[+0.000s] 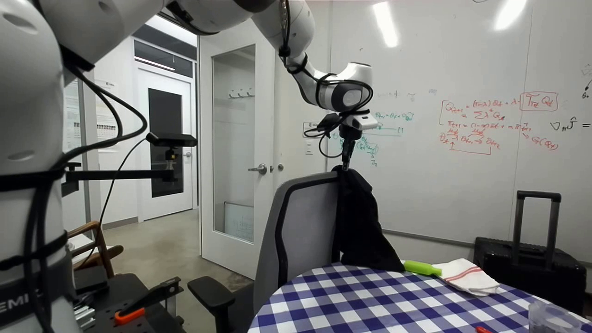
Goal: Pick the cloth on the back rest of the chair and on the table
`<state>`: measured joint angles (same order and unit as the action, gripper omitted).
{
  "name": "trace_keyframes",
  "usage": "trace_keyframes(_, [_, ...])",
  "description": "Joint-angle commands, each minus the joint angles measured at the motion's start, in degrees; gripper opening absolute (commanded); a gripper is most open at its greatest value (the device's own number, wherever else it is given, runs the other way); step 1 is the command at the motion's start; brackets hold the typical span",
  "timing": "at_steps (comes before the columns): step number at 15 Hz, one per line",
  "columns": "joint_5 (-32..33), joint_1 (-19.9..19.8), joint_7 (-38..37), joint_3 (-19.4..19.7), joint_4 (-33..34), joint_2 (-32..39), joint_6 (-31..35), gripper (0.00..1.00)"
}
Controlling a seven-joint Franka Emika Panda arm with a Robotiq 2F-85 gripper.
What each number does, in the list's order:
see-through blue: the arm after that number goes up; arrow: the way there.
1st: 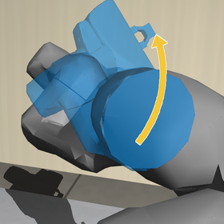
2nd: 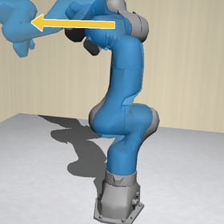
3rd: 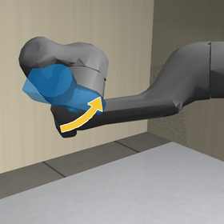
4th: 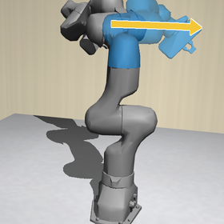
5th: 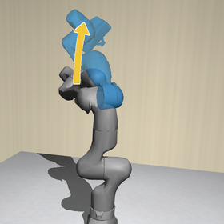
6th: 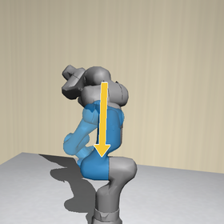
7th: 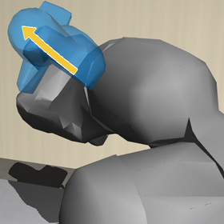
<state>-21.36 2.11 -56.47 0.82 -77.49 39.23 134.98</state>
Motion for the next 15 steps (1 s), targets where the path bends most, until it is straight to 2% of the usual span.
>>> trace_keyframes(1, [1.34, 0.56, -2.15, 0.51, 2.45, 1.35, -0.02, 0.0])
trace_keyframes(7, [0.55, -0.98, -2.99, 0.17, 4.73, -1.37, -2.57, 0.01])
trace_keyframes(12, [2.26, -2.57, -3.95, 2.44, 8.51, -6.49, -3.15, 0.01])
trace_keyframes(15, [3.13, -3.82, -4.4, 3.49, 8.24, -11.19, -5.21, 0.01])
